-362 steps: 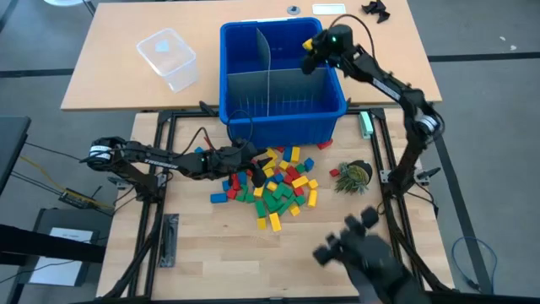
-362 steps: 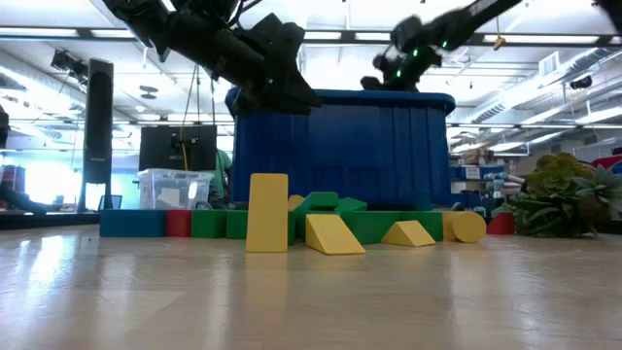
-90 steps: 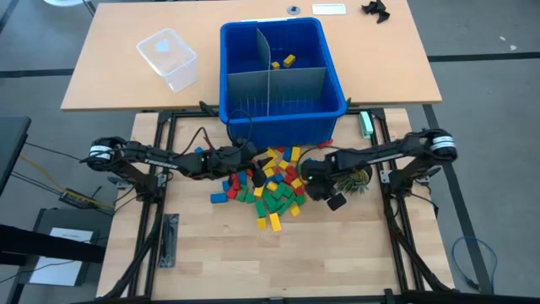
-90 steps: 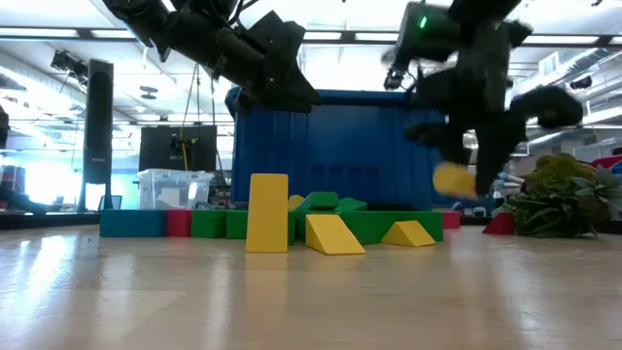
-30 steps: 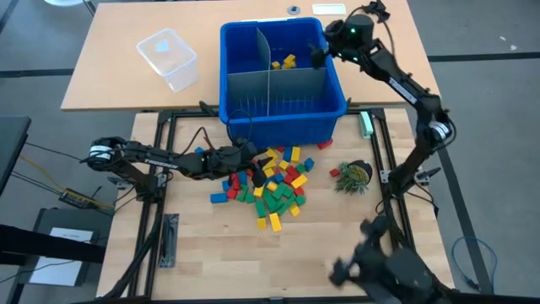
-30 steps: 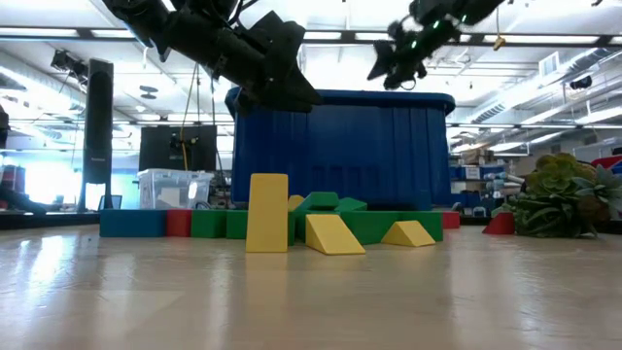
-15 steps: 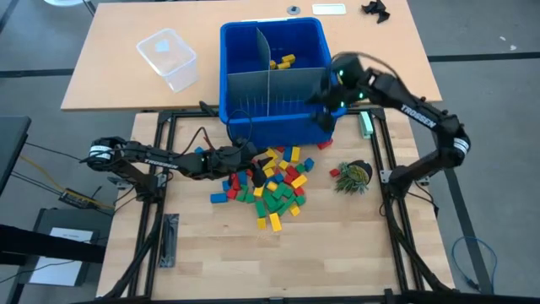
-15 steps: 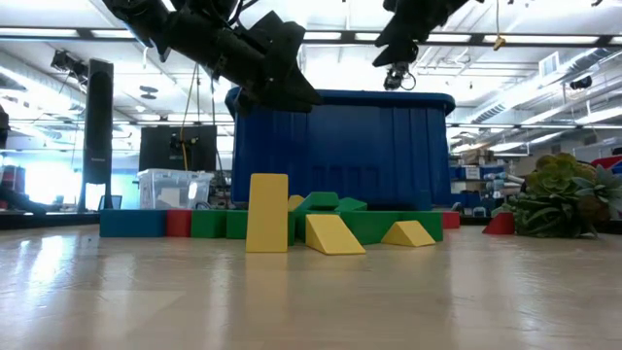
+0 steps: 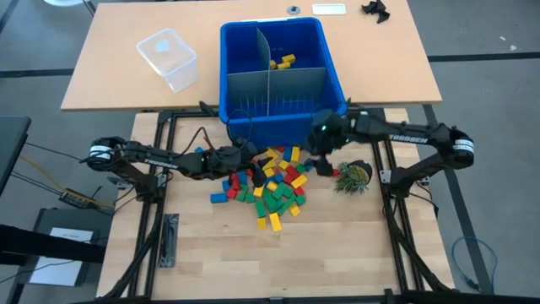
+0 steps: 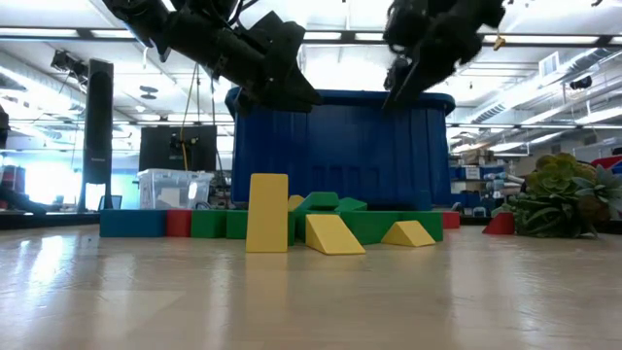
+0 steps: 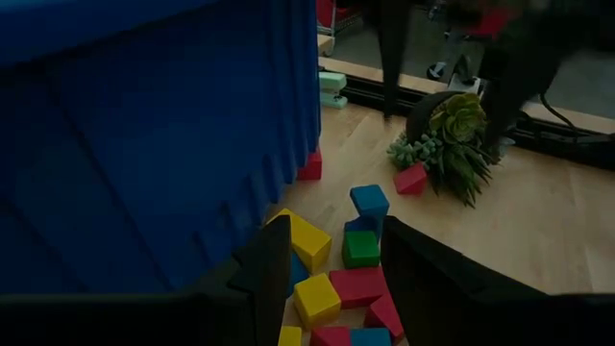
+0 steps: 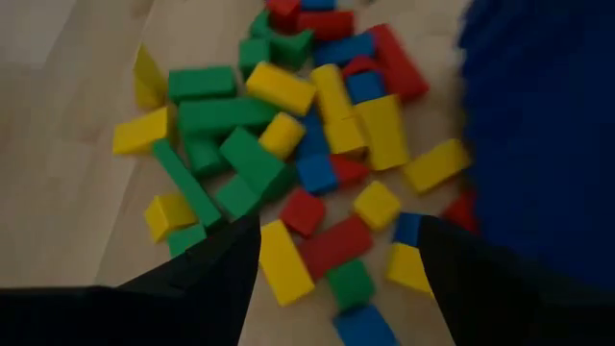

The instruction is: Sort Items/Unsort Items

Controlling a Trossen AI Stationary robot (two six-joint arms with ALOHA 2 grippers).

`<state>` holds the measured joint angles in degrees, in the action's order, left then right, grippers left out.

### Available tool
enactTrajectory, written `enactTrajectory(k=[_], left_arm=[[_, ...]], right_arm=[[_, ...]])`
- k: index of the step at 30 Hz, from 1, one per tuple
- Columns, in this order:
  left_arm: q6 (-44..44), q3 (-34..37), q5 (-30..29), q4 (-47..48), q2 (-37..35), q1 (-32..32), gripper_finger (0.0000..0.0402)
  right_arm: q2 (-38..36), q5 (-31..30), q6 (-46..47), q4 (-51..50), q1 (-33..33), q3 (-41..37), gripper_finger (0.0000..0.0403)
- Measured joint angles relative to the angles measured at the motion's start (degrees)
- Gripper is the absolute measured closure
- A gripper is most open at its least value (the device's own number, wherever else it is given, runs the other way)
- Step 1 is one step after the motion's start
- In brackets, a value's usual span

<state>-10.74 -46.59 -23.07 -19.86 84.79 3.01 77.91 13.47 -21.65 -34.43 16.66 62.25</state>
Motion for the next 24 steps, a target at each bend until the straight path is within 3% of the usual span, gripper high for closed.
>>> enactTrajectory(k=[5,10,24], left_arm=[[0.00,-0.02,0.00,-0.04,0.00,-0.02,0.0234],[0.00,-0.02,0.00,-0.02,0.00,0.00,0.0234],[-0.02,0.00,0.00,0.00,0.00,-0.02,0.0234]], right_arm=[[3.78,0.19,0.83,5.69,-1.98,-4.61,0.0124],[8.70,0.00,-2.24,4.17,-4.75,-7.44,0.0138],[17.69,-9.75,-11.01,7.68,-8.43,-7.60,0.0187]])
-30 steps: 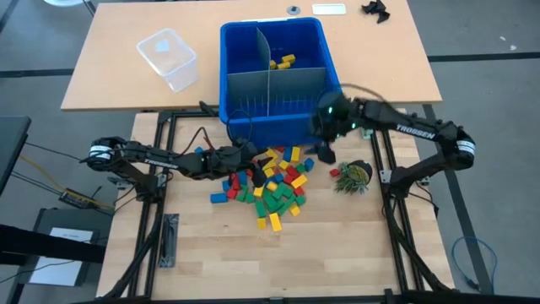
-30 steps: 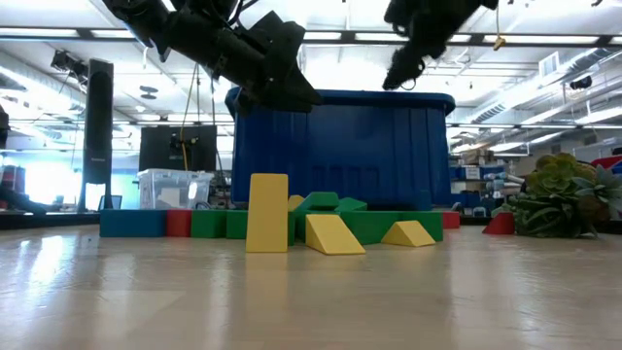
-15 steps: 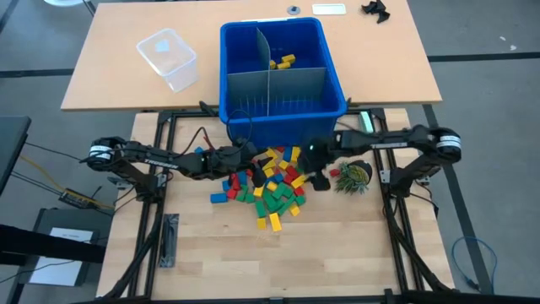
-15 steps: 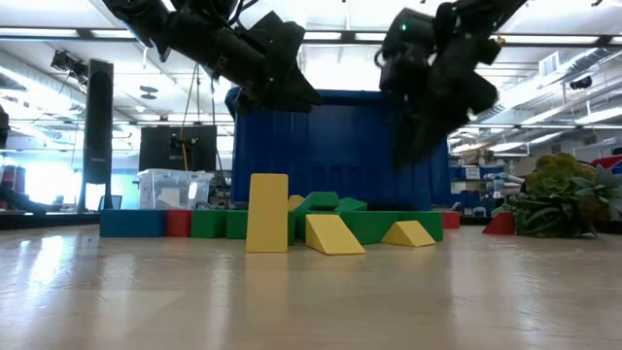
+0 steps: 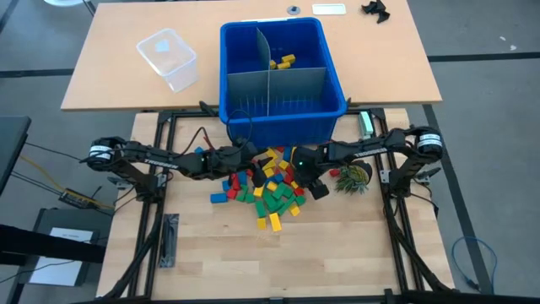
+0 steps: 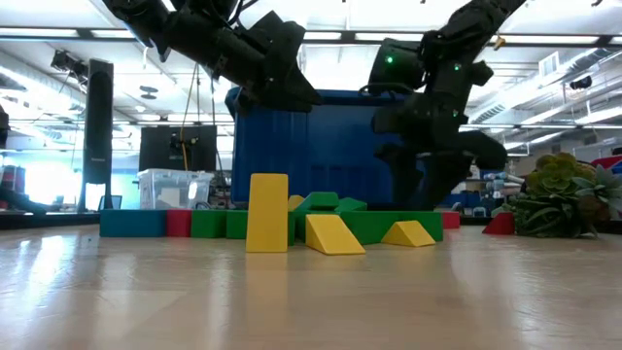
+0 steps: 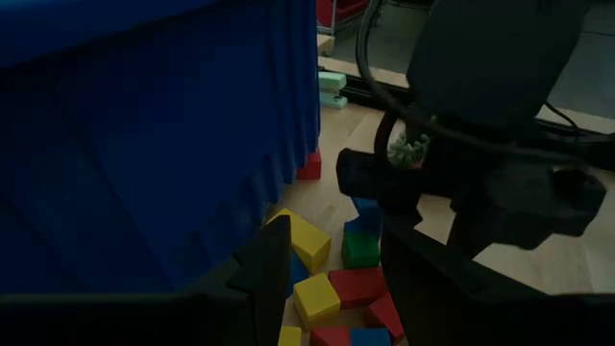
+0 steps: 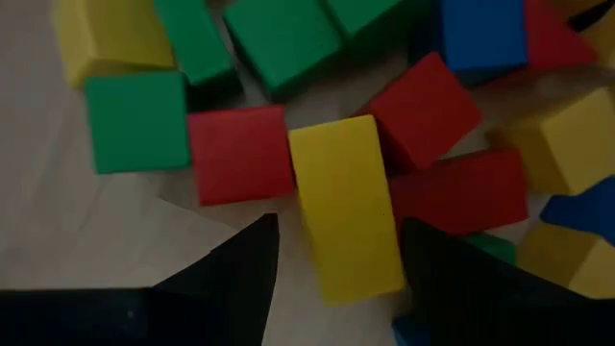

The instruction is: Sort Items/Unsort Items

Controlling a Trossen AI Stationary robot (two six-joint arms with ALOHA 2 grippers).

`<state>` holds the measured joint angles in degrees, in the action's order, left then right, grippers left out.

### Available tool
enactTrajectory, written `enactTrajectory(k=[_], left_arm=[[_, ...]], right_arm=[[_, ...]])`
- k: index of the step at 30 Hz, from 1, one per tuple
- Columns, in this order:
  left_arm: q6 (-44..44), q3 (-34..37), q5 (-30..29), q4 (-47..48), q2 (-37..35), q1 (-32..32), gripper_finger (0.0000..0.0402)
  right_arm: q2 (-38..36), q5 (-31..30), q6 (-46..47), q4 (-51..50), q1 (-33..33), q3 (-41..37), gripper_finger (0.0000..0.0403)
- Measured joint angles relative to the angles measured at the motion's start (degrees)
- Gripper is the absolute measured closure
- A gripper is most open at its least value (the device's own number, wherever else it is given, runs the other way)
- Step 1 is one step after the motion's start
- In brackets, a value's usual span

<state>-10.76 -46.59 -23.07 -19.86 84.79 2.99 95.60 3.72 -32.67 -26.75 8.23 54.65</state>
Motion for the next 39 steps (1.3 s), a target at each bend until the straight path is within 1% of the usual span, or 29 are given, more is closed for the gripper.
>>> enactTrajectory(k=[9,12,15,18,19,23,27,31,36,39], left_arm=[[0.01,-0.01,0.01,-0.04,0.00,0.01,0.0234],[0.02,-0.02,0.02,-0.03,0.00,0.02,0.0234],[0.02,-0.02,0.01,-0.04,0.00,0.02,0.0234],[0.01,-0.01,0.00,-0.03,0.00,0.02,0.0234],[0.01,-0.01,0.00,-0.05,0.00,0.02,0.0234],[0.01,0.00,0.00,-0.07,0.00,0.02,0.0234],[0.02,-0.02,0.01,-0.15,0.00,0.01,0.0234],[0.00,0.00,0.00,-0.04,0.00,0.02,0.0234],[0.00,0.00,0.00,0.04,0.00,0.02,0.0234],[0.00,0.00,0.00,-0.04,0.00,0.00,0.0234]], right_arm=[[2.29,-1.15,-1.71,1.34,0.42,0.04,0.0188],[3.19,-1.61,-0.92,1.96,0.42,0.23,0.0195],[3.31,-2.45,1.21,2.05,0.35,0.26,0.0221],[2.85,-3.60,2.32,0.98,-0.09,0.27,0.0268],[2.63,-3.81,2.59,0.06,-0.25,0.53,0.0274],[1.46,-4.13,3.55,-4.11,-0.37,1.42,0.0274],[-1.97,-4.17,5.69,-8.15,-0.37,3.47,0.0274],[-7.44,-4.15,7.00,-10.94,-0.37,5.25,0.0274],[-15.76,-4.13,7.15,-10.10,-0.25,8.55,0.0274],[-20.08,-4.09,7.14,-5.78,0.98,11.12,0.0274]])
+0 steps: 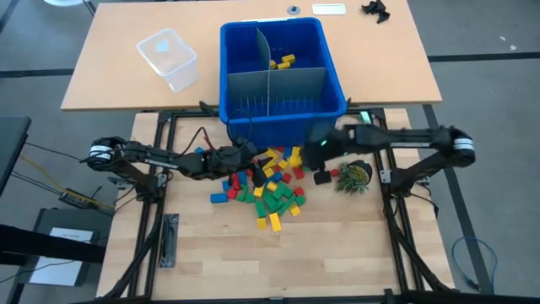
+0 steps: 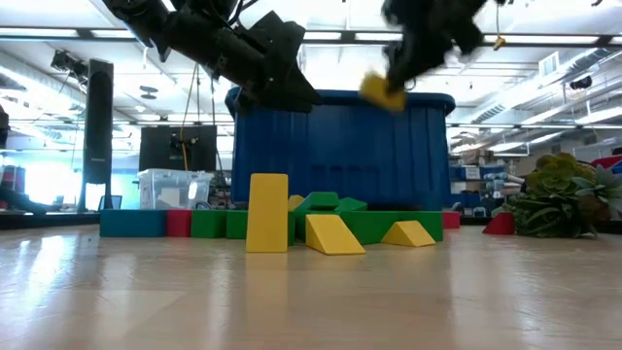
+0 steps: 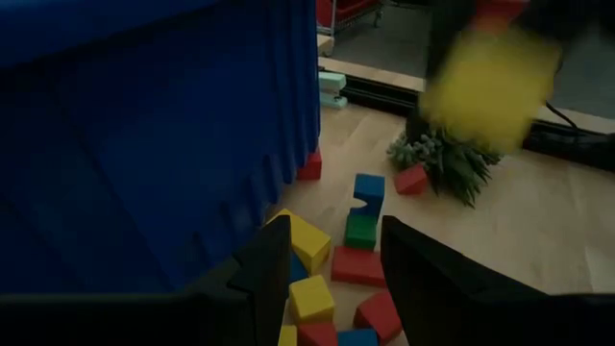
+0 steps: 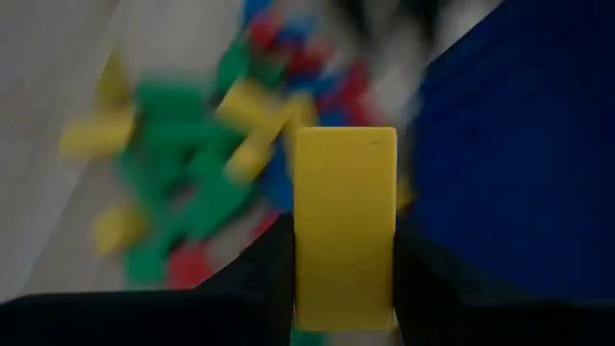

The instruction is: Sort Items/Unsort Items

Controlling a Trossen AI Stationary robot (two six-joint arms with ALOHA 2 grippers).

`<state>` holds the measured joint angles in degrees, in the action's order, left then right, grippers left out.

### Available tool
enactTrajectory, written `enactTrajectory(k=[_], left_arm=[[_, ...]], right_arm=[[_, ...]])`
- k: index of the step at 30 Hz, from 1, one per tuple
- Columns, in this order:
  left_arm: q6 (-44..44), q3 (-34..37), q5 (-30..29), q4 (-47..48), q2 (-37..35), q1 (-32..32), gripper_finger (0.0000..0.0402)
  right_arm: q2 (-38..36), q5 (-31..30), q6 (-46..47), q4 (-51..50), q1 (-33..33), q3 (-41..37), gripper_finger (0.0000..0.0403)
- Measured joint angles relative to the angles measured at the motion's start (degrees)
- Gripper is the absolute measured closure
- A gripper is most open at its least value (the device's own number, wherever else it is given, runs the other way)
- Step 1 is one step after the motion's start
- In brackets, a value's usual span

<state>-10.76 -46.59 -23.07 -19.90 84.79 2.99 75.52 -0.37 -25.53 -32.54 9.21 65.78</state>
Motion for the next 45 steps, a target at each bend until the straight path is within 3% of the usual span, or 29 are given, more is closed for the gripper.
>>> enactTrajectory(k=[6,8,11,20,26,30,37,45], left_arm=[[0.02,0.00,0.02,-0.02,0.00,0.00,0.0234],[0.01,0.00,0.01,0.00,0.00,0.01,0.0234],[0.01,0.00,0.00,-0.01,0.00,0.02,0.0234],[0.01,0.00,0.01,0.00,0.00,0.02,0.0234],[0.02,0.00,0.02,0.01,0.00,0.00,0.0234],[0.00,0.00,0.01,0.02,0.00,0.01,0.0234],[0.00,0.00,0.00,0.04,0.00,0.00,0.0234],[0.01,0.00,0.01,0.01,0.00,0.01,0.0234]], right_arm=[[-5.71,-6.85,0.42,11.52,5.85,2.76,0.0274],[-6.48,-10.31,0.45,16.72,9.32,2.80,0.0274],[-6.11,-10.89,1.01,23.00,15.87,2.80,0.0274],[4.42,-8.61,7.58,35.25,33.07,2.80,0.0274],[12.06,-7.07,9.34,41.90,40.62,3.81,0.0274],[17.20,-7.02,10.92,41.47,43.19,8.21,0.0264],[22.86,-11.90,15.06,38.51,44.13,17.57,0.0182],[17.60,-12.43,10.55,29.12,40.78,19.66,0.0131]])
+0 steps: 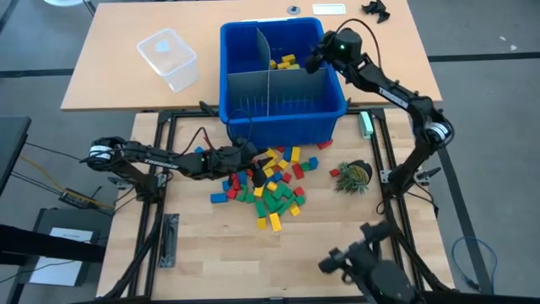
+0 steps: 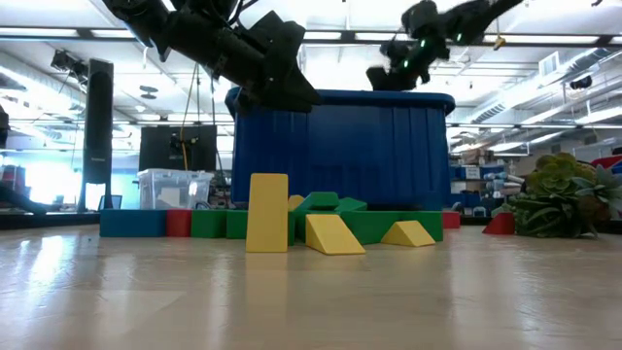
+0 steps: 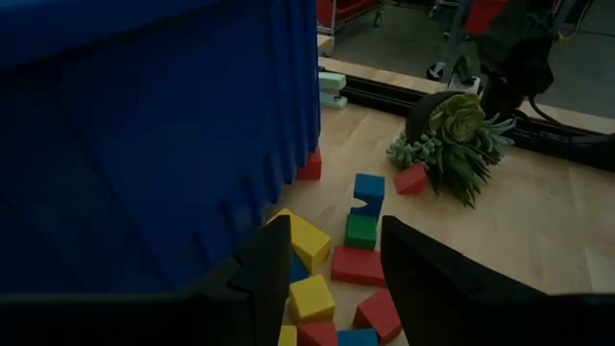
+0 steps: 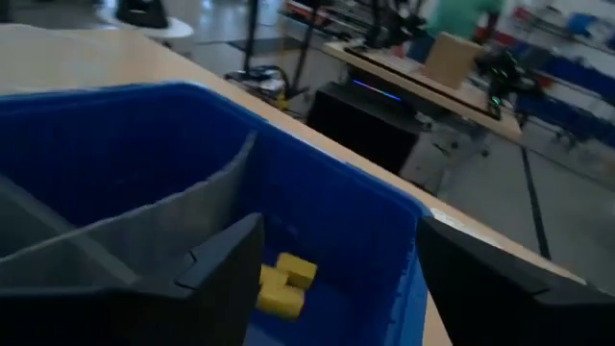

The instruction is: Sort Items/Unsort Items

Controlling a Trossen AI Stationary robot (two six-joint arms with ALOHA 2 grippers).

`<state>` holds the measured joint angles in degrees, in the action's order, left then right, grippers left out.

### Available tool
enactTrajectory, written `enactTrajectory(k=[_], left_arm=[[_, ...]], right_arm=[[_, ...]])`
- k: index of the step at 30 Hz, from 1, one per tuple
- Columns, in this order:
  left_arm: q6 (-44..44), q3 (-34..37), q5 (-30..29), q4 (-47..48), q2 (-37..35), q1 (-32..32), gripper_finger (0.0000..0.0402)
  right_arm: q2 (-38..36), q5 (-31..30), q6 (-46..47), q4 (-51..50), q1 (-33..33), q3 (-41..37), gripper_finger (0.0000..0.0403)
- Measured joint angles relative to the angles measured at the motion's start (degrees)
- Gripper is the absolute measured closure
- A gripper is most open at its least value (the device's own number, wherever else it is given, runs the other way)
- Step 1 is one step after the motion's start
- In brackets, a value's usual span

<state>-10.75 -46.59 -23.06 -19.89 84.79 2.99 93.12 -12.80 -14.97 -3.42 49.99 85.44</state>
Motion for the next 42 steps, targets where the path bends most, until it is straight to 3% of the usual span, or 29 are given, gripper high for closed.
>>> enactTrajectory(k=[4,9,16,23,25,29,37,42], left_arm=[[-0.01,0.00,-0.01,0.01,0.00,0.01,0.0234],[0.01,0.00,0.00,0.01,0.00,0.00,0.0234],[0.01,0.00,0.00,0.01,0.00,0.00,0.0234],[0.00,0.00,-0.01,0.00,0.00,0.01,0.0234],[0.01,0.00,0.00,0.02,0.00,0.00,0.0234],[0.01,0.00,0.01,0.05,0.00,-0.01,0.0234],[0.01,0.00,0.01,-0.34,0.00,0.00,0.0234],[0.01,0.00,-0.01,-0.43,0.00,0.00,0.0234]], right_arm=[[-5.31,5.58,-1.45,-8.38,-3.71,0.06,0.0128],[-11.29,18.67,-1.64,-20.12,-9.83,0.06,0.0138],[-12.72,27.31,1.27,-33.77,-20.96,0.04,0.0152],[-10.41,26.71,-6.81,-39.18,-30.57,-0.08,0.0158],[-9.16,23.94,-10.97,-39.41,-31.86,-0.05,0.0158],[-5.89,16.89,-17.03,-40.48,-33.47,-0.05,0.0159],[2.80,16.32,-18.81,-42.65,-34.16,-0.05,0.0161],[6.87,11.63,-23.41,-42.60,-35.95,0.29,0.0170]])
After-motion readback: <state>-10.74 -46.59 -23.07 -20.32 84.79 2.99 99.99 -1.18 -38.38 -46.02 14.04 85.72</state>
